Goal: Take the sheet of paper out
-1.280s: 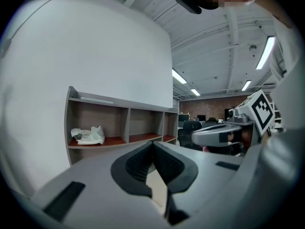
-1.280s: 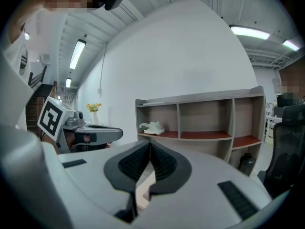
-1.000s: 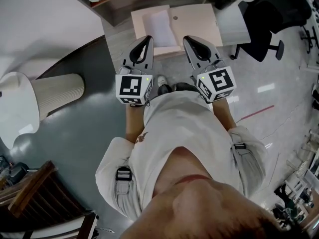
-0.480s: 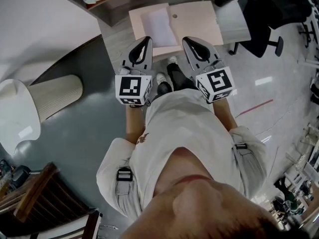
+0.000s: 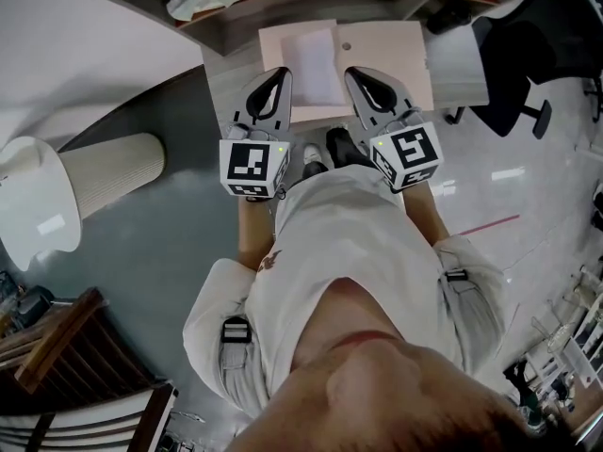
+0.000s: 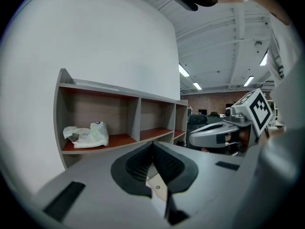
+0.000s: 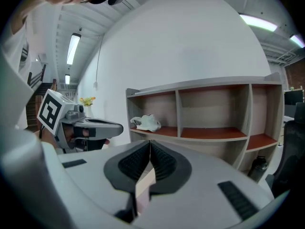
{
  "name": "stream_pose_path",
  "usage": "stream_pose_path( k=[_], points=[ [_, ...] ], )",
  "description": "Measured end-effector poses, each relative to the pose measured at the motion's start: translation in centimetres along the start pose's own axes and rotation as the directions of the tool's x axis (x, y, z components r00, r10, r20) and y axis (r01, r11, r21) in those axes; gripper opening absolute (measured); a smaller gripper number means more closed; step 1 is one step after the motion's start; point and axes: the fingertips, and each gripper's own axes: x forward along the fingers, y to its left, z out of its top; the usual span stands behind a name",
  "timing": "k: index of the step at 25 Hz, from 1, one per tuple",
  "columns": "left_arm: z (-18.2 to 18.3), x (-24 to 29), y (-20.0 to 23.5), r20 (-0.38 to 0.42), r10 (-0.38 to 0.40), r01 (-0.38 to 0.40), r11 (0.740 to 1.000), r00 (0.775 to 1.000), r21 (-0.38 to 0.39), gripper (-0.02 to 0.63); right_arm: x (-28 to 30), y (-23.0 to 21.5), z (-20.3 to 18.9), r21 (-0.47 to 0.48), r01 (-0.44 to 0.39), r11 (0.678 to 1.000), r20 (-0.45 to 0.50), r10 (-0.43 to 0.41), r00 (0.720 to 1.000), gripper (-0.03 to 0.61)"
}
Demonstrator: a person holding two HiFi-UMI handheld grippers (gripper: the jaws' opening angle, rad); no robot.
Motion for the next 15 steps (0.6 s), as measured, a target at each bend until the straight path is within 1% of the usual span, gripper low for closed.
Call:
stream_pose_path(
  k=[7,15],
  points=[
    [0.7,3.8,0.8,-0.023,0.038,-0.038,0.999,0.999,0.011,0.020,2.9,-3.4,0.4,0.002,-0.057,0.998,-0.003,0.057,0.998,0.021],
    [1.2,6.7,1.2,-0.045,0.093,-0.092,0.995,0.995,0.029,0.020,4.8,-6.4,1.0,0.027,-0.111,0.993,0.020,0.111,0.994,0.021]
  ],
)
